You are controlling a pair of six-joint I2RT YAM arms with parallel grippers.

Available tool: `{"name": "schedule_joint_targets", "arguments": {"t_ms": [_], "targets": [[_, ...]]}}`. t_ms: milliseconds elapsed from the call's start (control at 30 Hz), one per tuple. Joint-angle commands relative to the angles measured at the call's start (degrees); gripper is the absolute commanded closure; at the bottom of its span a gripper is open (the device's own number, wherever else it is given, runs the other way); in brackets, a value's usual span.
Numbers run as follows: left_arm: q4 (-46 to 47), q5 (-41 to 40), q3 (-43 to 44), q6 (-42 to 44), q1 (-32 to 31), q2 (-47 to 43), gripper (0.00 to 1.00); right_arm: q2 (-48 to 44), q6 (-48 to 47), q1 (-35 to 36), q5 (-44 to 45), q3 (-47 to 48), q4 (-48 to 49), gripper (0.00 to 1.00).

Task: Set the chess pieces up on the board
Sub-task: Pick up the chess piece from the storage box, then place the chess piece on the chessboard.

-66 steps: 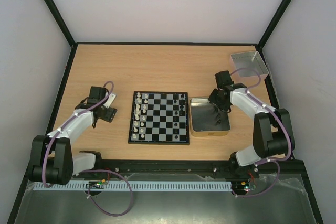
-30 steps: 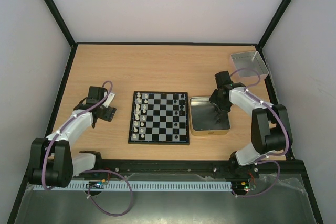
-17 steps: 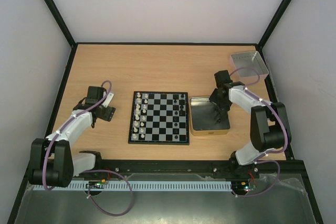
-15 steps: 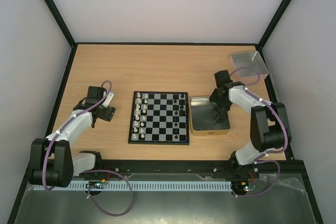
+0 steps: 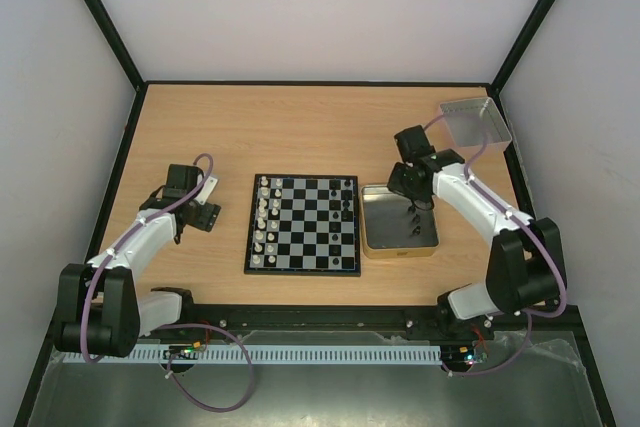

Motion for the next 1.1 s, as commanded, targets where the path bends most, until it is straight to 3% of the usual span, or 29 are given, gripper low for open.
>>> {"name": "schedule_joint_targets", "arguments": {"t_ms": [0,500,1067], "targets": [[0.12,-0.26,-0.63,-0.17,0.36,-0.5,0.18,-2.85,-1.37,5.35,0.49,2.68,-7.91,0.91],[0.19,-0.88,-0.65,-0.35,0.49,-0.15,0.18,-2.67,0.64,22.83,-3.81,6.57,-14.83,0.91],[0.19,-0.63,-0.63,-0.26,1.02,-0.19,0.17,3.84,3.5,27.54,-5.0,5.36,-6.38,0.91]]}}
